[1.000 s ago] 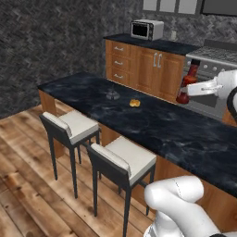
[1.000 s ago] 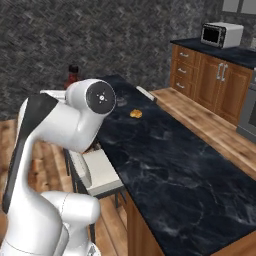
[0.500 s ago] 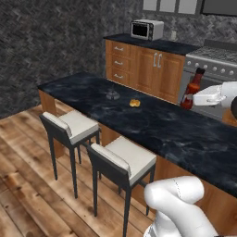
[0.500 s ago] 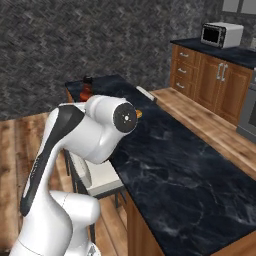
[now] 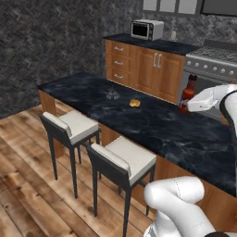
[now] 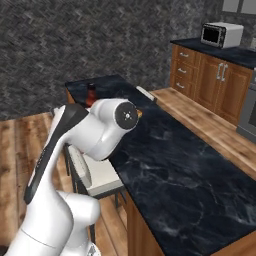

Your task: Move the condiment bottle and ketchup from the cabinet to the dining counter.

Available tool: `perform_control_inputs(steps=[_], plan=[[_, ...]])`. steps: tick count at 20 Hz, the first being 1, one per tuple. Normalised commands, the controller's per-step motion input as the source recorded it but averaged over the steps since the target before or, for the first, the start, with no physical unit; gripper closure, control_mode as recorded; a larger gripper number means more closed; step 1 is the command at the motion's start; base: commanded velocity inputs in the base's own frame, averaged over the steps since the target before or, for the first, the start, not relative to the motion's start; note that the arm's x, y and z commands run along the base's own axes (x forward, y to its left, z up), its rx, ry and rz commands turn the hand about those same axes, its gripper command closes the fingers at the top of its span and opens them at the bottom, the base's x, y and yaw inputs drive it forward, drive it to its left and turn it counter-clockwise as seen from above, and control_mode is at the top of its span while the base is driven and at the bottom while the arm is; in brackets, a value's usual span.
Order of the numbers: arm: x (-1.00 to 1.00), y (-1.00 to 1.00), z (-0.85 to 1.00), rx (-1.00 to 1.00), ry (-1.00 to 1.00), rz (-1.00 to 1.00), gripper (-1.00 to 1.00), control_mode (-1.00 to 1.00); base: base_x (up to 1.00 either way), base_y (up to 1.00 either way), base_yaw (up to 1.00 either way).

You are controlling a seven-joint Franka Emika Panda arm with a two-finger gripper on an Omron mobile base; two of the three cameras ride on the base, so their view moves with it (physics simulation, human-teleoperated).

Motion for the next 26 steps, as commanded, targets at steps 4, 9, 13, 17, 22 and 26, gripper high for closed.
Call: perform_control_inputs(steps=[4, 9, 13, 17, 22, 26], plan=[[0.26, 0.00, -0.31, -0.09, 0.00, 0.00, 1.00, -1.00, 0.00, 0.00, 0.00], [0.25, -0.06, -0.32, -0.01, 0.03, 0.03, 1.00, -1.00, 0.00, 0.00, 0.00], [0.29, -0.02, -0.35, 0.02, 0.08, 0.07, 1.00, -1.00, 0.00, 0.00, 0.00], [0.35, -0.05, -0.35, 0.04, 0.12, 0.09, 1.00, -1.00, 0.00, 0.00, 0.00], [0.41, -0.02, -0.37, 0.03, 0.14, 0.08, 1.00, -1.00, 0.00, 0.00, 0.00], [0.45, 0.00, -0.40, 0.02, 0.14, 0.06, 1.00, -1.00, 0.00, 0.00, 0.00]])
